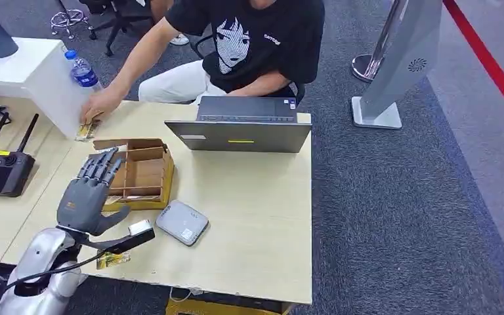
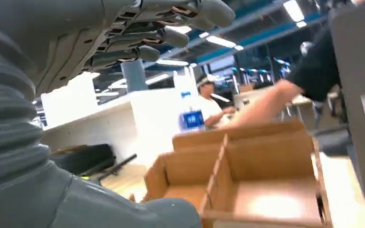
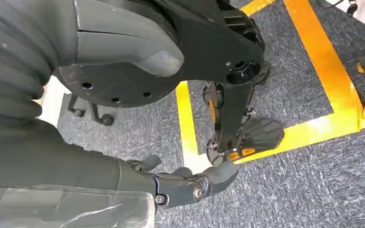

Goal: Pass the card to the sensor for recognition and then transmit it.

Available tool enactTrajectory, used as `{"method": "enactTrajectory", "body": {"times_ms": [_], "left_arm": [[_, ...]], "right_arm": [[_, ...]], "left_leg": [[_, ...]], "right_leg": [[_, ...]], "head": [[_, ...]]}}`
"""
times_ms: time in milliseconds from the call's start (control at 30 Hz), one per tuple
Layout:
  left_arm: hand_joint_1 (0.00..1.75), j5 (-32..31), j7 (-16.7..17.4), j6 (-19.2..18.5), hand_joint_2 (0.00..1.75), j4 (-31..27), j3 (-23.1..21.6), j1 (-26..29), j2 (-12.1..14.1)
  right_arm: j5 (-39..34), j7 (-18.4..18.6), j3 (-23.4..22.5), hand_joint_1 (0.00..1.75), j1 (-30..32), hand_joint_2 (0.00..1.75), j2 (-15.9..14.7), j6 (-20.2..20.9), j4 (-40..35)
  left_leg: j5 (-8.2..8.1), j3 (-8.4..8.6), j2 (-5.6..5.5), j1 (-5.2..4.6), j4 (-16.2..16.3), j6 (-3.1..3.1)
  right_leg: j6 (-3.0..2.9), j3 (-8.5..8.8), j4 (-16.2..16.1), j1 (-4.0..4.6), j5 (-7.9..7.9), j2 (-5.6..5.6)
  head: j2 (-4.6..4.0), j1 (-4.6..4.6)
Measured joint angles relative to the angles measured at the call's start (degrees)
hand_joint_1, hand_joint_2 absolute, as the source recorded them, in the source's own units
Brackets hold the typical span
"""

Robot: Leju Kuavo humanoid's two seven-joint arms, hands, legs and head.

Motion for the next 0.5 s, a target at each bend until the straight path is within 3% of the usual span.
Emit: {"method": "enactTrajectory", "body": {"times_ms": [267,500], "left_arm": [[0.00,-1.7,3.1,0.5,1.75,6.5,-2.6,-1.2,1.6],[0.00,-2.0,3.5,1.1,1.75,10.2,-2.6,-2.3,1.7]], "right_arm": [[2.6,-0.1,-1.7,0.00,-0.3,1.75,0.0,0.6,0.0],[3.8,-0.2,-3.1,0.00,-0.5,1.75,0.0,0.8,-0.1]], "left_leg": [[0.00,-0.01,-0.01,-0.01,0.0,0.00],[0.00,0.00,-0.01,0.00,0.0,0.00]], "right_leg": [[0.00,0.01,0.0,0.00,0.00,-0.01],[0.00,0.02,0.0,0.00,0.00,-0.01]], "head": [[0.00,0.02],[-0.02,0.02]]}}
